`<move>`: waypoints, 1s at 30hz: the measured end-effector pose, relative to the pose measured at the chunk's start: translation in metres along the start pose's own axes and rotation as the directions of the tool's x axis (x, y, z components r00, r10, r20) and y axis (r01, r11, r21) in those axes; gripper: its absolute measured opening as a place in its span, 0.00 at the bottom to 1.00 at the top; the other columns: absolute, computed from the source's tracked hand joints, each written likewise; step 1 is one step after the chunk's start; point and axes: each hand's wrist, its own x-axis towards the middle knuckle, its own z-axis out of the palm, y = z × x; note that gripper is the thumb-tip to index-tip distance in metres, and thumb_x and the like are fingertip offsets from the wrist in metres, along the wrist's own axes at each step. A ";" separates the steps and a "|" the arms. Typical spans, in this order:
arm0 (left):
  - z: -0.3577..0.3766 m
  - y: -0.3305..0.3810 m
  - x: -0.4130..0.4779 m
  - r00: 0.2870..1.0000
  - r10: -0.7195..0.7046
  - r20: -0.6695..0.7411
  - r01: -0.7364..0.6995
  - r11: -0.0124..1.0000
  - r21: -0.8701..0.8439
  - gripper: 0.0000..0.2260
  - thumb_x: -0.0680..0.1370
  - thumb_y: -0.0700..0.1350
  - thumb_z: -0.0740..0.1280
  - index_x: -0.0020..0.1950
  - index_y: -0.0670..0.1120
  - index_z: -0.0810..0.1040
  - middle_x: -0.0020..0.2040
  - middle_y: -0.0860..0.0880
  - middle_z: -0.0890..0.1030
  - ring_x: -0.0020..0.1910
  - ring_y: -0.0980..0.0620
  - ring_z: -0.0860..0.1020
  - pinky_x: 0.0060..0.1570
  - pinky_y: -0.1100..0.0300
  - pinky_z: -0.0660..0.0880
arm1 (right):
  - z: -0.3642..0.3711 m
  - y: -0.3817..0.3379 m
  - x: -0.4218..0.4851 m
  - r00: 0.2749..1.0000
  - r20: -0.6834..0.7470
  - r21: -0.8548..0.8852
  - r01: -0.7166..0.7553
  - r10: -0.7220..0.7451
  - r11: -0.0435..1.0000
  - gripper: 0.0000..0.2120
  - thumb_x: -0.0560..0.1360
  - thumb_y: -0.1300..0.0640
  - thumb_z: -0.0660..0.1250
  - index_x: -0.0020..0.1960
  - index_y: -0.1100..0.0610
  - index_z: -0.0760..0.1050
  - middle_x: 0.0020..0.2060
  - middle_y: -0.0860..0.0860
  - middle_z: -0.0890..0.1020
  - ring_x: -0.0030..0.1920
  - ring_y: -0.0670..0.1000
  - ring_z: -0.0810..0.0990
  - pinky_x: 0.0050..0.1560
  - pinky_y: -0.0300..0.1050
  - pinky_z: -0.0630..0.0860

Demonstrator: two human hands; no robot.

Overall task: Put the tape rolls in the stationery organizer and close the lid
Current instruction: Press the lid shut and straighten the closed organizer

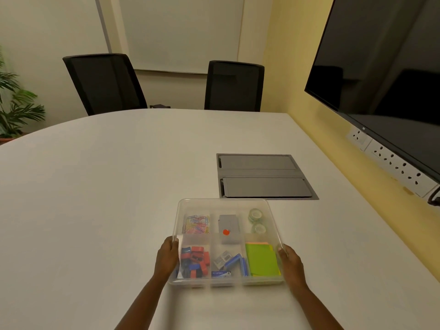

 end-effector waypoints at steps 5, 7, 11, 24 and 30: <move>0.010 0.011 0.024 1.000 -0.010 -0.011 0.010 1.000 0.016 0.13 0.81 0.41 0.52 0.55 0.34 0.71 0.54 0.34 0.78 0.53 0.36 0.75 0.52 0.49 0.71 | 0.007 -0.015 0.030 1.000 -0.011 -0.037 0.000 -0.001 0.999 0.15 0.80 0.61 0.57 0.65 0.67 0.71 0.62 0.64 0.77 0.63 0.62 0.74 0.64 0.52 0.69; 0.013 0.015 0.032 1.000 -0.001 -0.011 0.001 1.000 0.026 0.13 0.81 0.41 0.51 0.54 0.33 0.71 0.53 0.33 0.78 0.53 0.36 0.75 0.53 0.47 0.71 | 0.011 -0.018 0.039 1.000 -0.010 -0.066 0.000 -0.001 0.998 0.15 0.81 0.61 0.57 0.64 0.67 0.71 0.61 0.65 0.78 0.62 0.62 0.75 0.63 0.52 0.70; 0.018 0.018 0.038 1.000 0.012 -0.015 -0.011 0.999 0.039 0.13 0.81 0.41 0.51 0.56 0.33 0.70 0.54 0.33 0.78 0.48 0.41 0.75 0.49 0.53 0.71 | 0.016 -0.018 0.048 1.000 -0.010 -0.134 -0.007 0.006 0.991 0.15 0.81 0.60 0.56 0.64 0.67 0.71 0.60 0.64 0.79 0.61 0.63 0.75 0.60 0.51 0.71; 0.038 0.018 0.004 0.929 0.325 0.180 -0.353 0.623 0.698 0.24 0.80 0.49 0.48 0.74 0.43 0.46 0.77 0.41 0.48 0.76 0.43 0.47 0.75 0.47 0.47 | 0.038 -0.030 0.016 0.930 0.257 -0.770 0.361 -0.262 0.527 0.26 0.82 0.51 0.49 0.76 0.57 0.45 0.78 0.55 0.48 0.78 0.52 0.48 0.77 0.52 0.50; 0.062 0.016 -0.024 0.914 0.276 0.298 -0.404 0.564 0.720 0.24 0.81 0.51 0.46 0.74 0.44 0.47 0.77 0.42 0.48 0.76 0.44 0.46 0.75 0.47 0.44 | 0.066 -0.034 -0.013 0.868 0.401 -0.743 0.495 -0.293 0.450 0.26 0.82 0.48 0.49 0.76 0.55 0.48 0.78 0.54 0.49 0.78 0.52 0.47 0.77 0.55 0.47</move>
